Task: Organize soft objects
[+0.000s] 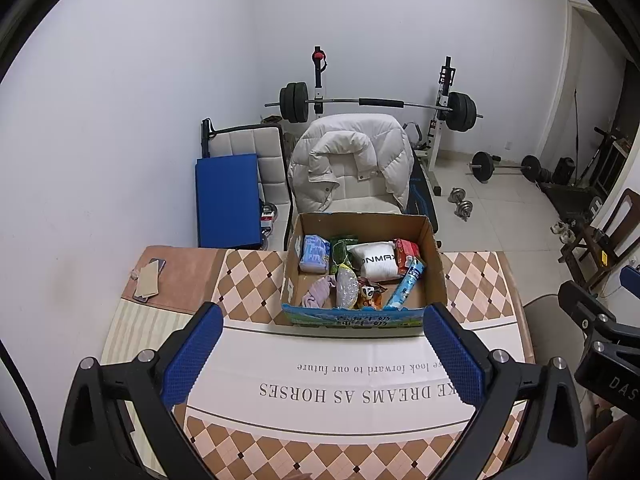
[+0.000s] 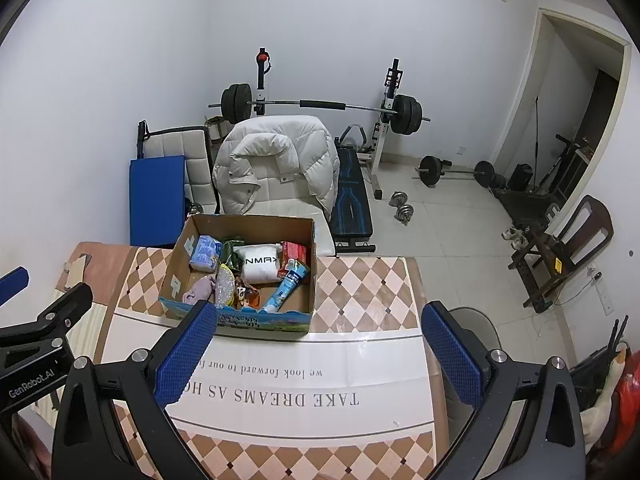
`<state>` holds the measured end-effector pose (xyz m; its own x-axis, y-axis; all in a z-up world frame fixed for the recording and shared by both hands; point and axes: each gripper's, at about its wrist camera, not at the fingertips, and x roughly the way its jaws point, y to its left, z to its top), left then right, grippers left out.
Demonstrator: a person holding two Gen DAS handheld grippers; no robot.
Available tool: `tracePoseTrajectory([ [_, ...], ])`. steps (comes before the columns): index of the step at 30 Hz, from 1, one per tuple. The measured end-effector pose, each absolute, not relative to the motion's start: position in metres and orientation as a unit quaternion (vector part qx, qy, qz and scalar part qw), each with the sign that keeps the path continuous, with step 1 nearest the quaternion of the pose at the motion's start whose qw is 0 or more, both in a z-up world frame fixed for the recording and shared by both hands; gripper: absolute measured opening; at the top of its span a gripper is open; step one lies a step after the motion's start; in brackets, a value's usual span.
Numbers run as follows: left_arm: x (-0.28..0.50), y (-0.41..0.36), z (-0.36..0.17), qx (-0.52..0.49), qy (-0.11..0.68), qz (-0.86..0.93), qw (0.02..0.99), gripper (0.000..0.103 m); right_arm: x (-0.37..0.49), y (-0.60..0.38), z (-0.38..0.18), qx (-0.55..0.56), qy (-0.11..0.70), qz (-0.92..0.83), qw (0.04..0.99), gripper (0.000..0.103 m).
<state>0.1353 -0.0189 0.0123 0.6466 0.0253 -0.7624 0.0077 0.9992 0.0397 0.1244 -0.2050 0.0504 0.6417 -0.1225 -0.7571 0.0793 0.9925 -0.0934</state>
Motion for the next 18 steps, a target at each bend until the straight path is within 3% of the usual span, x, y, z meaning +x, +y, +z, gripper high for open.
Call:
tracePoseTrajectory([
  [18, 0.1354, -0.0189, 0.0156, 0.019, 0.419, 0.003, 0.908, 0.103, 0.1246, -0.2073, 0.0552, -0.024, 0.417, -0.056, 0.907, 0.103],
])
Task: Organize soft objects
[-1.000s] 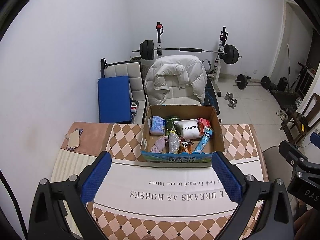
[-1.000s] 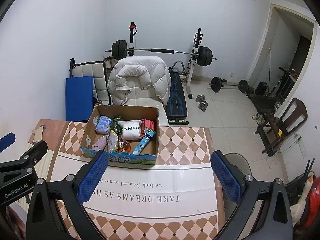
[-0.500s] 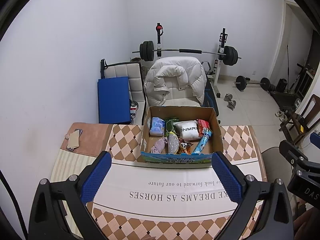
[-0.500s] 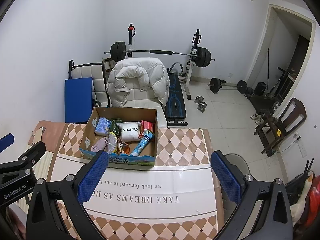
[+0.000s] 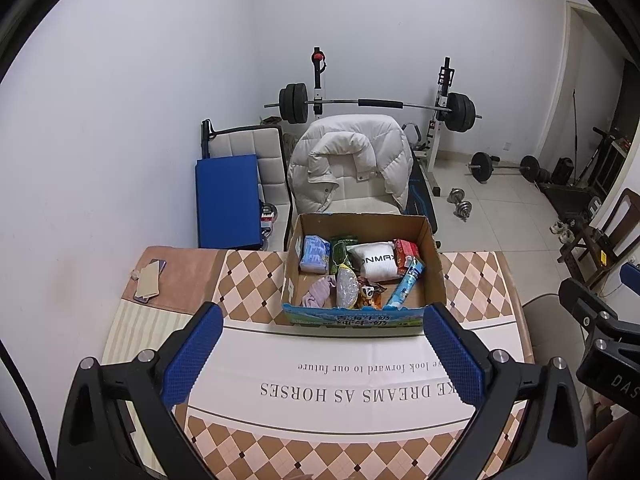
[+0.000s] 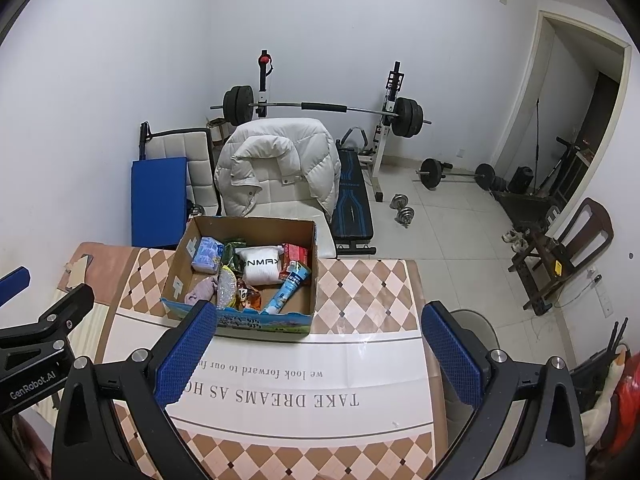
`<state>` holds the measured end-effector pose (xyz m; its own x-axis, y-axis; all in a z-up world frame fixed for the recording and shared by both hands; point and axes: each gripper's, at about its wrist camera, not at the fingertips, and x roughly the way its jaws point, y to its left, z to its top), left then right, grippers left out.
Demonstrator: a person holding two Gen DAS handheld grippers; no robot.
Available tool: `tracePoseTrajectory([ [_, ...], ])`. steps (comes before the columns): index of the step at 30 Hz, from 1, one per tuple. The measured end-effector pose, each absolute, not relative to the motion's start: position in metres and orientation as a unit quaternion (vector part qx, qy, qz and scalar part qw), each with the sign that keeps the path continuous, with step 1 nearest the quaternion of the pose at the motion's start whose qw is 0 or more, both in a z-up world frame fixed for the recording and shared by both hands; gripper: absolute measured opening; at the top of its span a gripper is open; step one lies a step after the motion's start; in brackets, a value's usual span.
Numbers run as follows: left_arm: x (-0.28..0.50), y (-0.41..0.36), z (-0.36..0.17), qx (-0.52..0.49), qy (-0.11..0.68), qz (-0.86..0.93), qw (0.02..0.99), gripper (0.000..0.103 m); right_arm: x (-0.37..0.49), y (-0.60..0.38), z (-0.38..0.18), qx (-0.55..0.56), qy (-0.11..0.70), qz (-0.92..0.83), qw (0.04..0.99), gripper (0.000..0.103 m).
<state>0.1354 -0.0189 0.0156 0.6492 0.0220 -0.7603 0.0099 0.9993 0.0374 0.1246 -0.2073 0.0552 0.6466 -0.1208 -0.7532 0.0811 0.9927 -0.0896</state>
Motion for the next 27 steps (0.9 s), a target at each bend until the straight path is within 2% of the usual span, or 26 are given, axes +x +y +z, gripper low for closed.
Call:
tracePoseTrajectory([
  [27, 0.1290, -0.0196, 0.0215, 0.020, 0.409, 0.002, 0.912, 0.103, 0.1254, -0.2062, 0.0575, -0.028, 0.414, -0.054, 0.908, 0.103],
])
